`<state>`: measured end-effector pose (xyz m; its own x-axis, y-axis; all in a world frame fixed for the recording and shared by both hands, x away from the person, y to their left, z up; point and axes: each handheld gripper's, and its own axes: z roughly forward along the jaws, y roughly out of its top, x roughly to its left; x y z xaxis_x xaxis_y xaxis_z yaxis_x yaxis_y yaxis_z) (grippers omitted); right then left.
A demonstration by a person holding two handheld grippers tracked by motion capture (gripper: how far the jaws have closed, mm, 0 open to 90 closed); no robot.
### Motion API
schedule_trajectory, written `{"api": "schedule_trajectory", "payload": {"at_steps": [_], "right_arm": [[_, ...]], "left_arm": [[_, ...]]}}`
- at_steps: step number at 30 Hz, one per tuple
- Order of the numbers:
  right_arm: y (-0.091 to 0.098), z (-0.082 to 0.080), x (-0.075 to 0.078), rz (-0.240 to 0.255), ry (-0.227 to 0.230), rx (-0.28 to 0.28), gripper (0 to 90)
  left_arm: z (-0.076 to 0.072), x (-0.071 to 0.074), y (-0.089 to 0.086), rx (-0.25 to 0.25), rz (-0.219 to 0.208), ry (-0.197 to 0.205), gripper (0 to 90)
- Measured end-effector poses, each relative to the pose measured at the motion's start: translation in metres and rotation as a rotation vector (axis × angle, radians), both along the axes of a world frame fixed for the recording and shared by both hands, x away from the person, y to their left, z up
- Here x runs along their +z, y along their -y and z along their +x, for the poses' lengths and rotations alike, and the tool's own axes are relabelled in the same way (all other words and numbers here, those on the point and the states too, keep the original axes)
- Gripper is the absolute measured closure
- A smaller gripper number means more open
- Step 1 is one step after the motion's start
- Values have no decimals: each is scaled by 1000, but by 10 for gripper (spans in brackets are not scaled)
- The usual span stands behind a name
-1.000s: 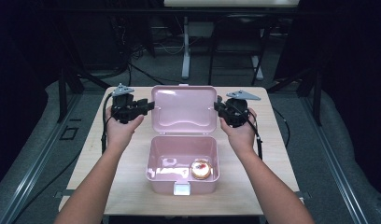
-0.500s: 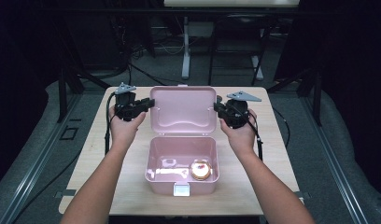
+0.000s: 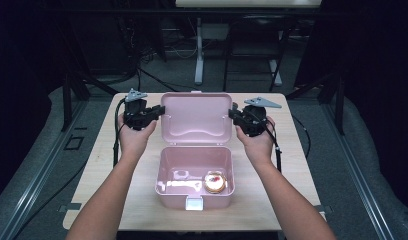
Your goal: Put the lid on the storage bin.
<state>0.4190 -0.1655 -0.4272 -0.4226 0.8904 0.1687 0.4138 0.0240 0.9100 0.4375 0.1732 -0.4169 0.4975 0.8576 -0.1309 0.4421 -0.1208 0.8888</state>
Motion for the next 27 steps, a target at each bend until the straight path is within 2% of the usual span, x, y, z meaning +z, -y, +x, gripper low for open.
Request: {"api": "schedule_trajectory", "payload": {"at_steps": [8,13,27], "right_arm": [[-3,7,6,6,-4,-15,804],[-3,3,9,4,7,-16,807],[-1,-3,22,-7,36,-19,859]], "left_arm": [[-1,0,-4,-13,-34,-10,828],[-2,1,-6,-28,-38,-6,826],[-10,11,-6,-25,-39,14,842]]}}
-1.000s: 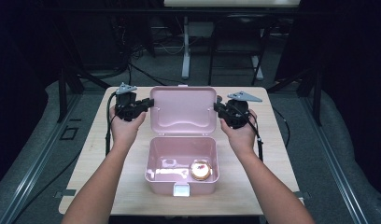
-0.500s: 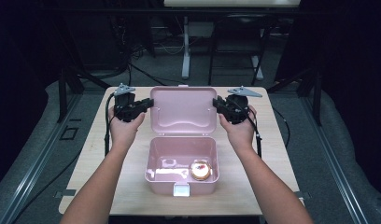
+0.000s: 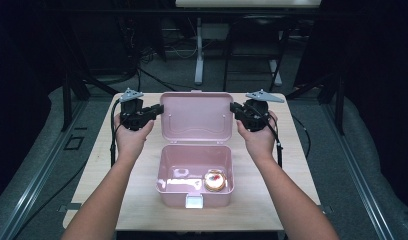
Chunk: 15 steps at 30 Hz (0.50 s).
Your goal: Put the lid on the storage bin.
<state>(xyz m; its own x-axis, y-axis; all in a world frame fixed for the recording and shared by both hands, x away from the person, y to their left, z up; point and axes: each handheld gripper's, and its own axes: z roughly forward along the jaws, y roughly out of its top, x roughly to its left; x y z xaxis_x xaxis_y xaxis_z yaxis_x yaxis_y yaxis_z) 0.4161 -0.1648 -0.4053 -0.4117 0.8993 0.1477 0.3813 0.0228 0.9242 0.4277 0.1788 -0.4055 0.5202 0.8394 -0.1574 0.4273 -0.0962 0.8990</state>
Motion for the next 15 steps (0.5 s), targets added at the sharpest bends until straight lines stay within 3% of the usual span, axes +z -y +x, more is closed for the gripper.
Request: {"api": "schedule_trajectory", "payload": {"at_steps": [15], "right_arm": [[2,-10,11,1,46,9,863]], "left_arm": [[-7,10,-2,-21,-17,41,848]]}}
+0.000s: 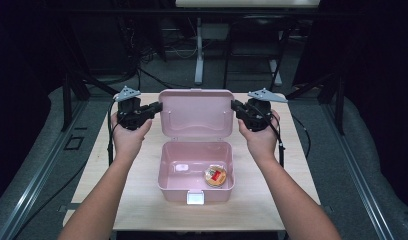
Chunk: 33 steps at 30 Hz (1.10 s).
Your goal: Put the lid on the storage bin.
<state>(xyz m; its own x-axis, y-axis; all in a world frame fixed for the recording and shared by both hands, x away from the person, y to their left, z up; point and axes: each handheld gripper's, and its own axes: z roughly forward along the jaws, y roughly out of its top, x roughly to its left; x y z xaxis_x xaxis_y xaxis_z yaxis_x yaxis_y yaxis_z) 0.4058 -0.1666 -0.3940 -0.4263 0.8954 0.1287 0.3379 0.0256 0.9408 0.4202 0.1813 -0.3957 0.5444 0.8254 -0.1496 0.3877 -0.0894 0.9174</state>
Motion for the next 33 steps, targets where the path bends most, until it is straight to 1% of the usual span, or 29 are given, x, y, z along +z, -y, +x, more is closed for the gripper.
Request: {"api": "schedule_trajectory", "payload": {"at_steps": [2,5,8,11,13,15,17,19,22,27,30,33], "right_arm": [[1,-2,1,5,5,5,862],[2,-6,1,-4,18,10,860],[2,-9,1,-3,18,9,859],[3,-11,-1,-3,17,13,856],[3,-13,-1,-6,22,14,856],[5,-14,-1,2,21,19,855],[5,-15,-1,1,24,21,853],[5,-17,-1,2,27,24,848],[5,-20,0,1,27,29,845],[5,-23,0,0,30,34,836],[5,-25,0,1,31,35,831],[5,-27,0,-1,33,38,829]], "left_arm": [[-3,0,-1,-7,-7,5,847],[-6,1,-1,-13,-3,8,848],[-7,1,-1,-15,-1,14,847],[-8,2,-2,-22,-13,17,846],[-9,2,-2,-27,-41,16,847],[-10,3,-2,-29,-28,17,847],[-11,3,-1,-26,-25,24,847],[-12,3,-2,-27,-22,21,847],[-14,2,-3,-29,-32,25,847],[-17,4,-3,-33,-25,26,844],[-19,4,-3,-35,-26,25,843],[-21,3,-4,-40,-31,32,843]]}}
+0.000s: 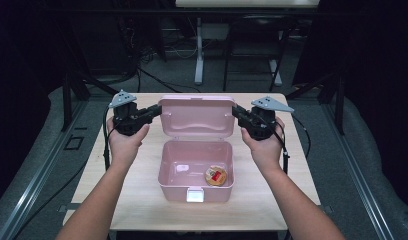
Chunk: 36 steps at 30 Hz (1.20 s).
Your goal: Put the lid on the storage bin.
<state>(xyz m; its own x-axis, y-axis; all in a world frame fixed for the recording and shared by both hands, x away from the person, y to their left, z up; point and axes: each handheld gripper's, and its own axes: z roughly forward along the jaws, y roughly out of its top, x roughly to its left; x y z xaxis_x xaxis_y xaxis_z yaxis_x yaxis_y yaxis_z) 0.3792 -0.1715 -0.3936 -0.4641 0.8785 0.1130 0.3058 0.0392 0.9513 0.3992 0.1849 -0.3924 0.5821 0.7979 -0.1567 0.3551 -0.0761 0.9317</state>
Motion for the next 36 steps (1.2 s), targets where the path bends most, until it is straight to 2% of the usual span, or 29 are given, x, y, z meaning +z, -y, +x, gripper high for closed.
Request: {"api": "schedule_trajectory", "payload": {"at_steps": [22,36], "right_arm": [[1,-17,0,-18,11,26,811],[3,-28,-2,-7,0,50,791]], "left_arm": [[-19,1,-2,-23,6,8,816],[-30,0,-4,-43,13,2,805]]}}
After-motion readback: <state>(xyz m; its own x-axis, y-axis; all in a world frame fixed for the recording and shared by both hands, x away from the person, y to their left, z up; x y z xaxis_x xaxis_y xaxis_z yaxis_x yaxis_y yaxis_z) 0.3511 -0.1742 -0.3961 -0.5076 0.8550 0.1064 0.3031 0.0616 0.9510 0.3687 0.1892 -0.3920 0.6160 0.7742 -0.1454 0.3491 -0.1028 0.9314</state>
